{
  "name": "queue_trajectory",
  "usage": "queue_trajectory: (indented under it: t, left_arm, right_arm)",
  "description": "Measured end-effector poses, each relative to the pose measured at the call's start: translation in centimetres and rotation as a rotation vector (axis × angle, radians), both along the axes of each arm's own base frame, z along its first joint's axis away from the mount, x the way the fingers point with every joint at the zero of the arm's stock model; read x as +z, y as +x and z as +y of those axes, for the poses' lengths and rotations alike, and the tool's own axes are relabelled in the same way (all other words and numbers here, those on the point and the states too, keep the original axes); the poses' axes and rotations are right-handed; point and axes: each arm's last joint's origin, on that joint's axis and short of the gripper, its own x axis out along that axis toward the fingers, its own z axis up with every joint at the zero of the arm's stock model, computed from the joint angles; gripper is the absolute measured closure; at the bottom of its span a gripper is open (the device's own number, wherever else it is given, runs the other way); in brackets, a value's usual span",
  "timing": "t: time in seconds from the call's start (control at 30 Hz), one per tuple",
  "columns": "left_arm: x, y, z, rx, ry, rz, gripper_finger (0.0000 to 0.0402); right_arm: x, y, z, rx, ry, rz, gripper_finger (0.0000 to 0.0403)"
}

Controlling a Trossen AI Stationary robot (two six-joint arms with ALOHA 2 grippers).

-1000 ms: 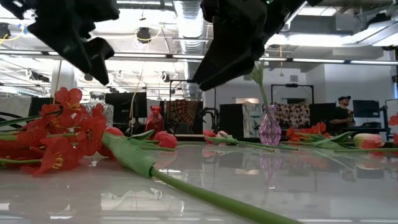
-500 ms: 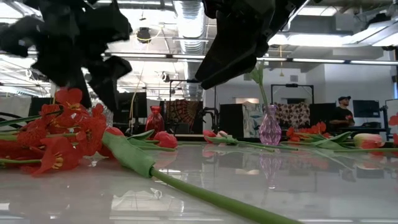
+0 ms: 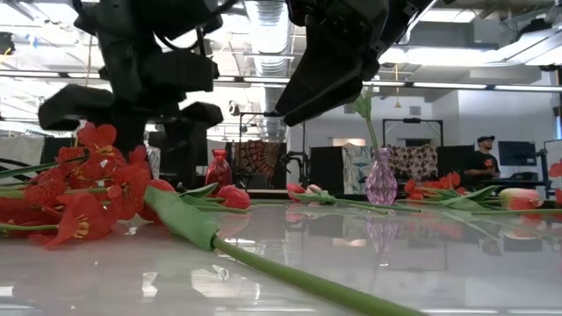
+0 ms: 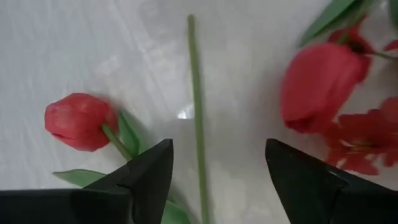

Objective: Sort flowers into vase by color
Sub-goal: Put the pink tulip into the purple vase

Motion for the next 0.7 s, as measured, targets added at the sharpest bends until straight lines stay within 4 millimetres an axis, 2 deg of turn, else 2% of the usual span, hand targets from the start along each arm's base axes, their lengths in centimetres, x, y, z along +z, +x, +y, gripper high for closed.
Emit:
queue_trajectory:
  t: [0.37,0.5,0.7]
  left_arm:
    - [0.0,0.1,1.4,0.020,-0.043,0.025,0.0274]
    - [-0.1,0.1,1.3,0.009,-0.068,0.031,0.0292]
    - [-0.1,0.1,1.5,0.019,-0.029,0.023,0.0296]
  right_arm:
    - [0.0,0.0,0.0,-0.001,-0.001,0.001,0.0143]
    - [0.0,0.0,-0.1,-0.008,-0.008,-0.002,0.0143]
    - [0.0,0.0,-0.1,-0.009,-0.008,-0.003,0.0143]
